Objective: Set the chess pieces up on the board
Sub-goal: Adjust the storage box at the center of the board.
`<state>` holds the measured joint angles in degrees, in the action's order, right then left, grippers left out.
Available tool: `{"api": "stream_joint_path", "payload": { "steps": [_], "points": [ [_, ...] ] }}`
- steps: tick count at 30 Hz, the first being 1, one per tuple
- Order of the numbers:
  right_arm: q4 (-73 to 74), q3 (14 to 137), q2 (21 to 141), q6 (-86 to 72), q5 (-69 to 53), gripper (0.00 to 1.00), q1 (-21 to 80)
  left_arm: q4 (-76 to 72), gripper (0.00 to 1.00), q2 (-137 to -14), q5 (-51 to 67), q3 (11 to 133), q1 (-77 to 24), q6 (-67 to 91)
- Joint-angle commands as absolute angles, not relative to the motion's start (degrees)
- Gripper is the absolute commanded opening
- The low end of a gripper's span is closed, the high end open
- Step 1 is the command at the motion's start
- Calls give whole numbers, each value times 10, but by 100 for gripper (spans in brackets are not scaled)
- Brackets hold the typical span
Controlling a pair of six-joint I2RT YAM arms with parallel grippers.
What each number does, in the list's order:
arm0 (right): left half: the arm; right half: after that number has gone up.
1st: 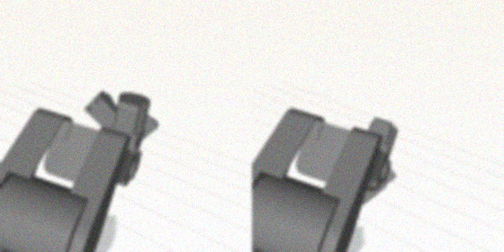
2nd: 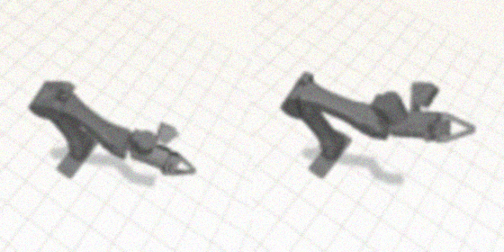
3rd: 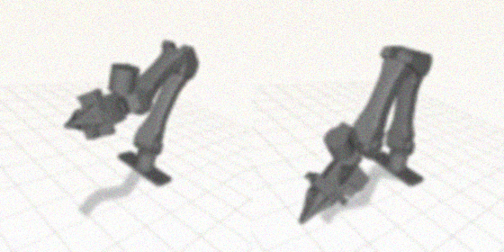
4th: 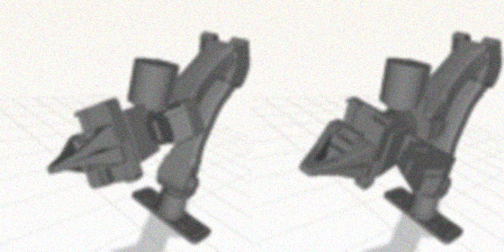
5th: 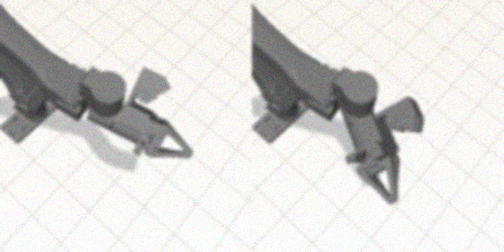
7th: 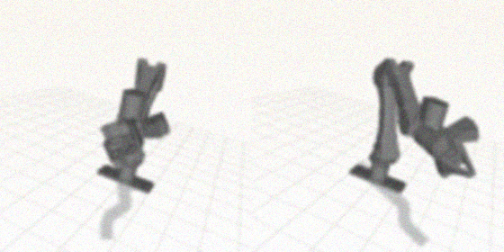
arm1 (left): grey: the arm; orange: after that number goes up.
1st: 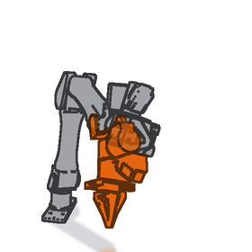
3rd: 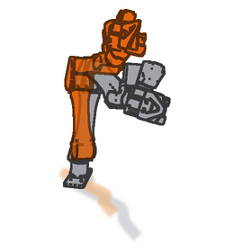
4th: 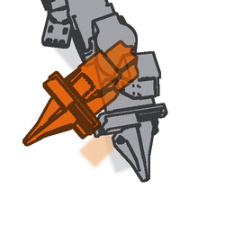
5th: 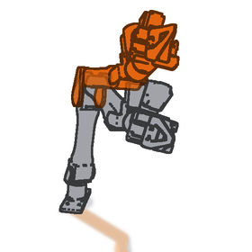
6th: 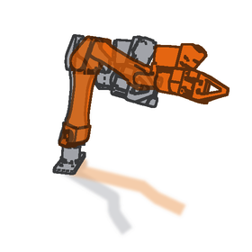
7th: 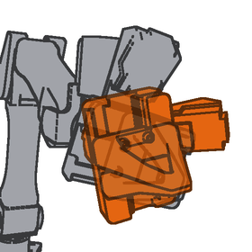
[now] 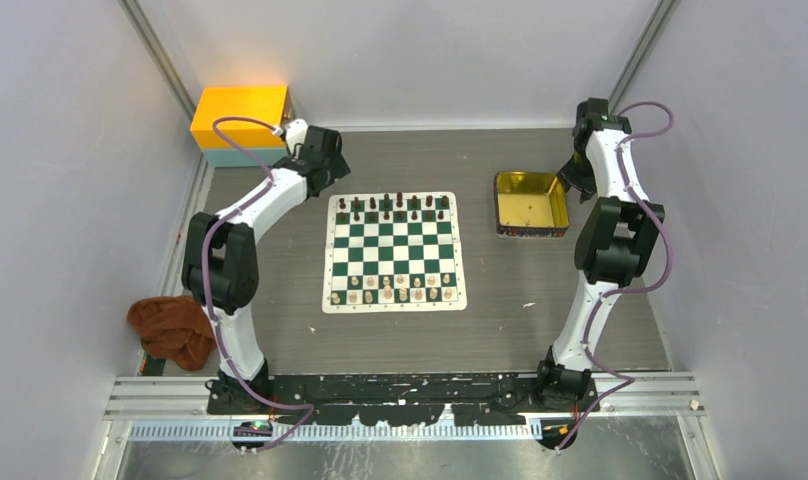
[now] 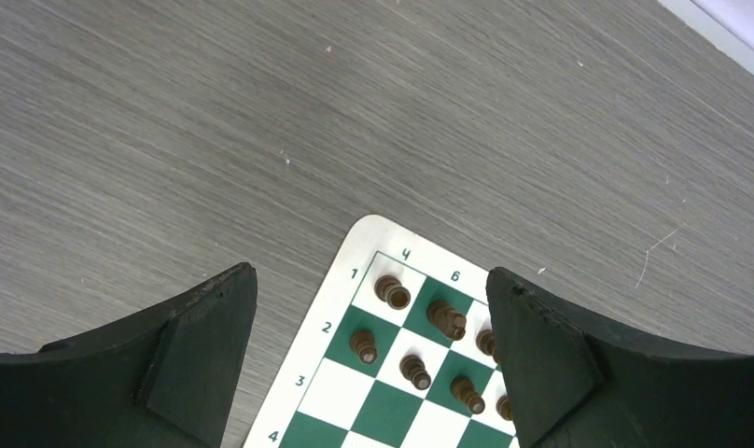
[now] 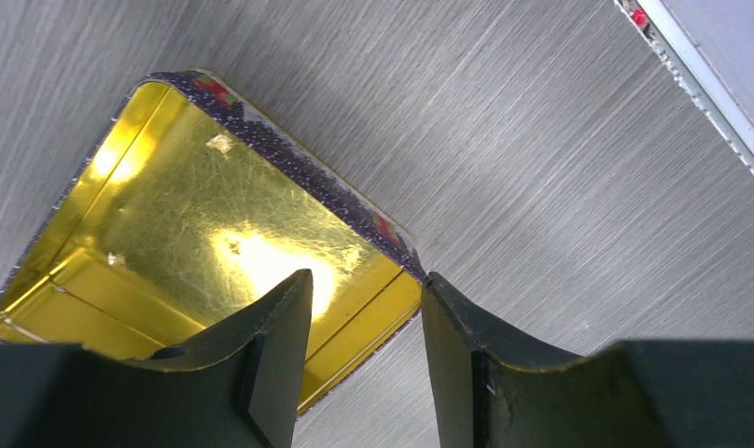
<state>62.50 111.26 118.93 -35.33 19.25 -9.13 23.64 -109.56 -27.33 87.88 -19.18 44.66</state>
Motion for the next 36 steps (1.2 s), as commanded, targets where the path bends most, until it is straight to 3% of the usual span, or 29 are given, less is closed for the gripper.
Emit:
{"api": "stream_joint_path", "payload": {
  "steps": [1,26,30,36],
  "points": [
    [627,1106,1182,-325,190,52,-92,200,93,-1047,-274,856,-192,460],
    [616,1080,1246,-330,162,50,-92,193,93,-1035,-273,820,-192,468],
    [617,1075,1253,-350,158,38,-94,192,93,-1041,-273,822,-192,468],
    [605,1045,1233,-415,142,4,-94,199,93,-1059,-268,844,-192,468]
  ]
}}
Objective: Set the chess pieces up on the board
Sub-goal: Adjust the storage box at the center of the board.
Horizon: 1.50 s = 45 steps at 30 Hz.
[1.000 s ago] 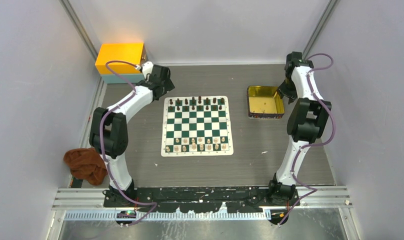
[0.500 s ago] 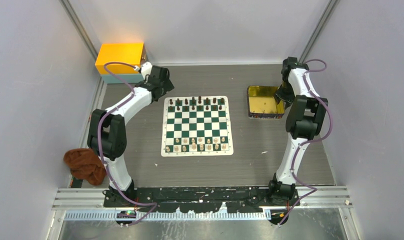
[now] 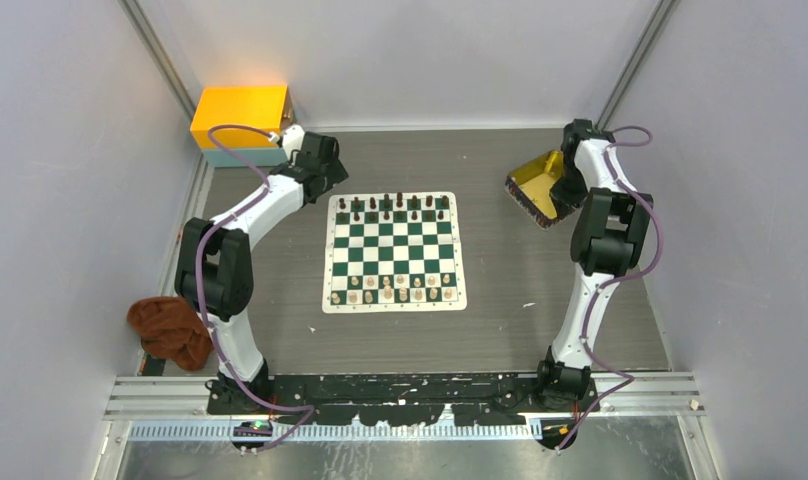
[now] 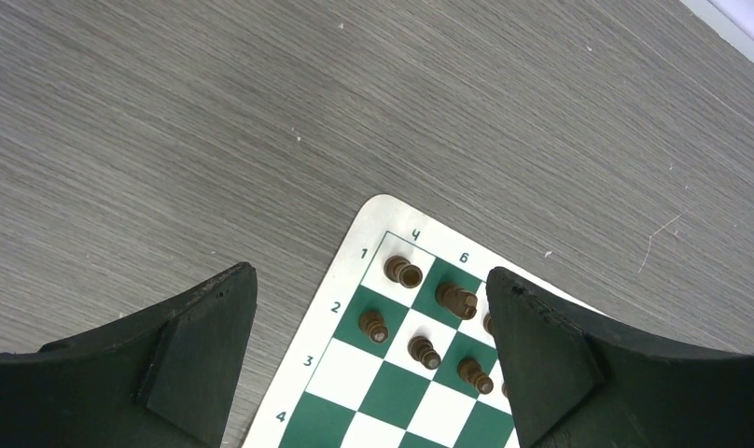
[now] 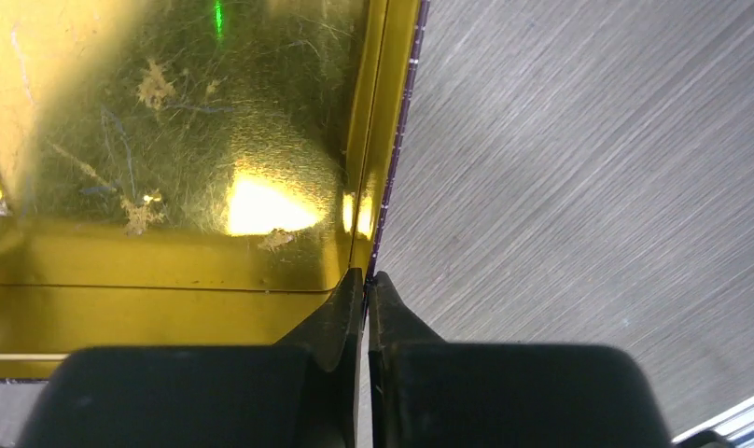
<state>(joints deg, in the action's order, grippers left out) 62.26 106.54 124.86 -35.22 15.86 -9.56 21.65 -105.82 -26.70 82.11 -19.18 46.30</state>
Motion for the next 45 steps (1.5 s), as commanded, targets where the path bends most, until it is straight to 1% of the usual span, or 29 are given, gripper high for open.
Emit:
{"api": "stream_joint_path", "payload": {
  "steps": [1,7,10,14,17,20,24,27,35,36,38,39,44,45],
  "points": [
    [602,1038,1227,-426,141,1,-94,200,93,-1061,-267,847,-192,468],
    [591,986,1186,-500,132,1,-89,204,93,-1066,-265,855,-195,465],
    [619,969,1167,-549,157,1,-78,205,93,-1064,-265,855,-196,464],
    [675,947,1126,-658,224,1,-37,203,93,-1064,-263,856,-196,465],
    [703,929,1096,-748,247,1,-2,203,93,-1066,-259,859,-197,467],
    [714,912,1080,-836,232,1,31,203,93,-1068,-257,862,-199,465],
    [673,839,1033,-938,235,1,48,206,92,-1062,-258,862,-200,457],
    [632,795,1010,-972,238,1,48,207,92,-1053,-263,858,-200,446],
    [605,742,1020,-996,220,1,47,211,93,-1038,-270,842,-200,427],
    [601,738,1019,-992,218,2,47,211,93,-1036,-271,842,-200,426],
    [597,738,1020,-979,214,9,47,212,93,-1035,-271,840,-200,425],
    [595,740,1020,-970,212,15,47,211,93,-1034,-271,839,-200,426],
    [606,761,1018,-914,222,52,47,210,93,-1028,-270,837,-200,429],
    [606,766,1015,-902,225,57,47,210,93,-1028,-270,837,-200,430]
  ]
}}
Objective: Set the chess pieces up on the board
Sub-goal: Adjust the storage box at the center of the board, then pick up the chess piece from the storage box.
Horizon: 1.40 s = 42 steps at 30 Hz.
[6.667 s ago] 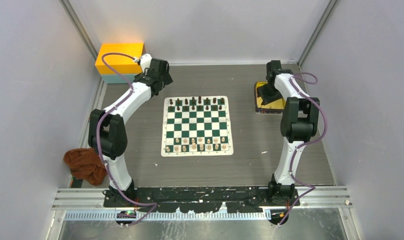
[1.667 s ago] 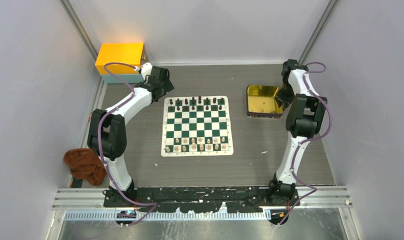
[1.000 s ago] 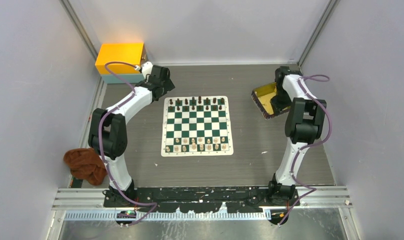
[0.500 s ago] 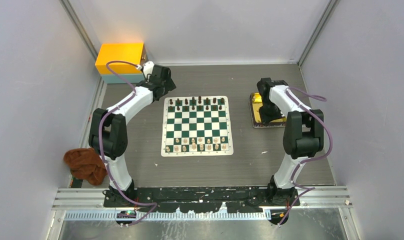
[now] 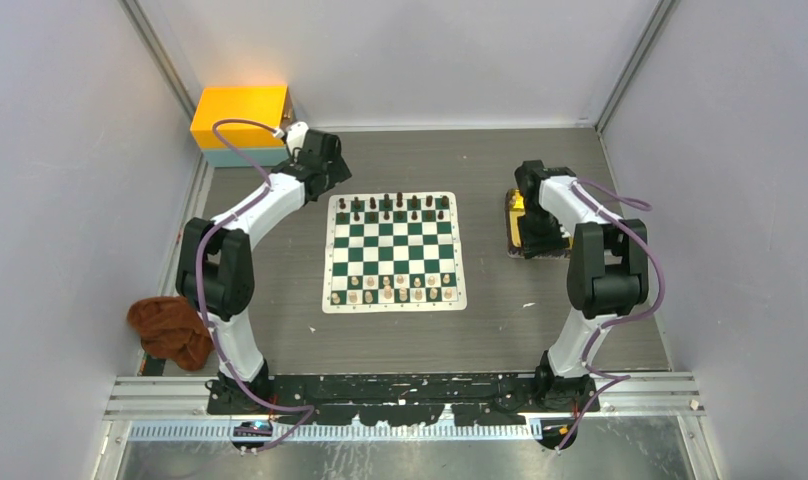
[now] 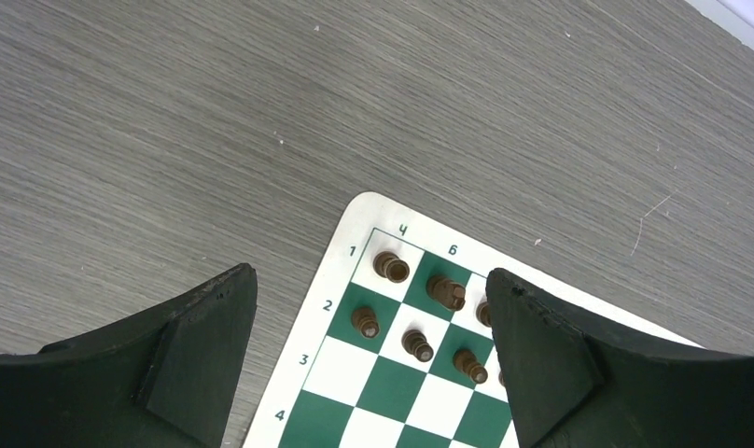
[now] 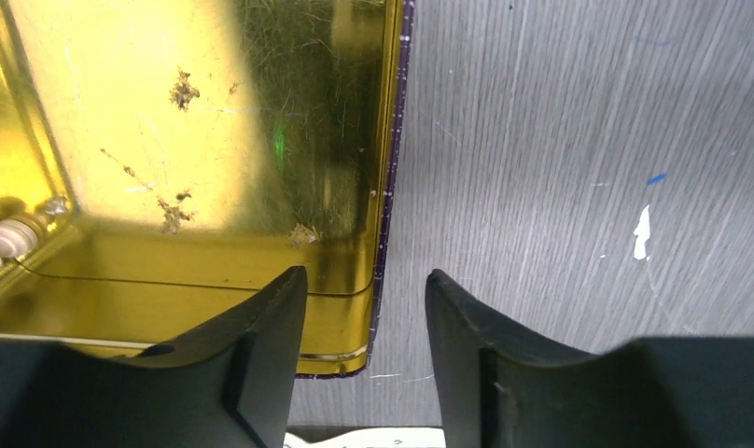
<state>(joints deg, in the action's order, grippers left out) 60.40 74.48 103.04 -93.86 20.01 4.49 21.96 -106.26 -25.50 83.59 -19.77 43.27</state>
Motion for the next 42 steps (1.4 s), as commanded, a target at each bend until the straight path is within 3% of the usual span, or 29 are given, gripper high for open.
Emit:
{"api": "stream_joint_path", "payload": {
  "steps": [1,8,19,27,31,42],
  "points": [
    [604,768,1011,-889,229,61,48,209,93,-1028,-269,837,-200,431],
    [588,798,980,-778,232,70,52,206,93,-1023,-264,836,-200,441],
    [541,874,965,-553,235,72,71,201,93,-997,-255,827,-200,447],
    [402,828,1020,-397,193,63,42,190,93,-953,-253,773,-200,443],
    [368,818,1034,-378,189,53,30,186,93,-935,-254,754,-200,441],
    [327,833,1080,-373,131,51,15,182,93,-923,-251,735,-200,446]
  ]
}}
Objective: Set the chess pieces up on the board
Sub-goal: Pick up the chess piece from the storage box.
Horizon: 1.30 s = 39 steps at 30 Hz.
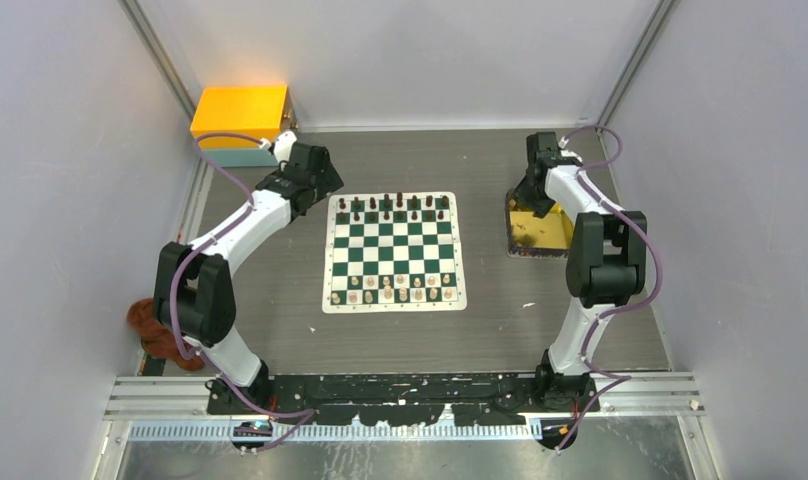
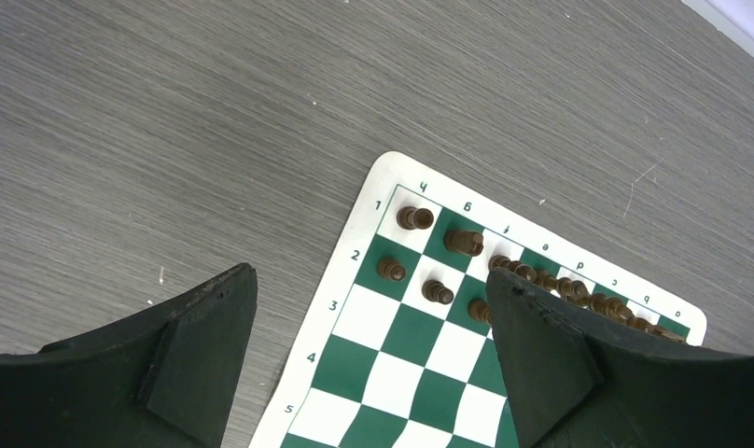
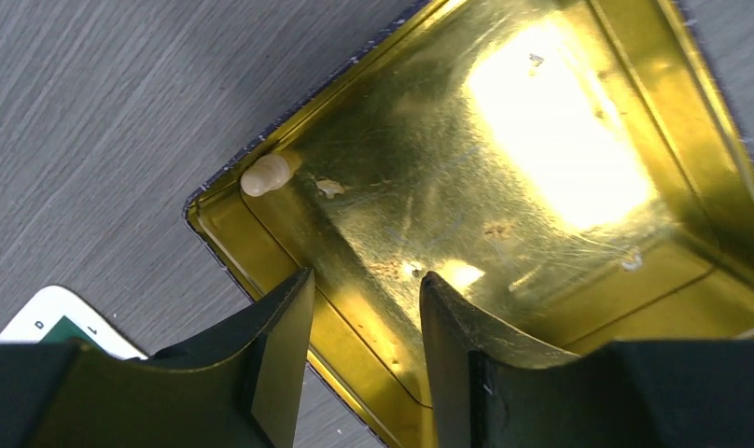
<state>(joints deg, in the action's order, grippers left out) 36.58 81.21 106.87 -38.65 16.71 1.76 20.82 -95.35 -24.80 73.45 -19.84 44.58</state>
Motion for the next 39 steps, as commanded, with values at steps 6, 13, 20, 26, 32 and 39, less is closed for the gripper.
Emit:
{"api": "stream_joint_path", "payload": {
  "steps": [6,13,20,26,32,39],
  "points": [
    [284,819,1092,-382,110,49,12,184,93,-926,-257,737,-200,442],
    [260,824,1109,-382,98,45,8,184,93,-932,-257,740,-200,440],
    [218,805,1110,-370,82,41,-9,181,92,-941,-256,740,-203,439],
    [199,801,1118,-373,79,41,-11,180,92,-950,-262,749,-208,432],
    [183,803,1129,-375,61,41,-12,178,93,-957,-263,753,-211,427],
    [170,797,1127,-383,47,41,-12,176,92,-960,-261,750,-211,426]
  ]
}}
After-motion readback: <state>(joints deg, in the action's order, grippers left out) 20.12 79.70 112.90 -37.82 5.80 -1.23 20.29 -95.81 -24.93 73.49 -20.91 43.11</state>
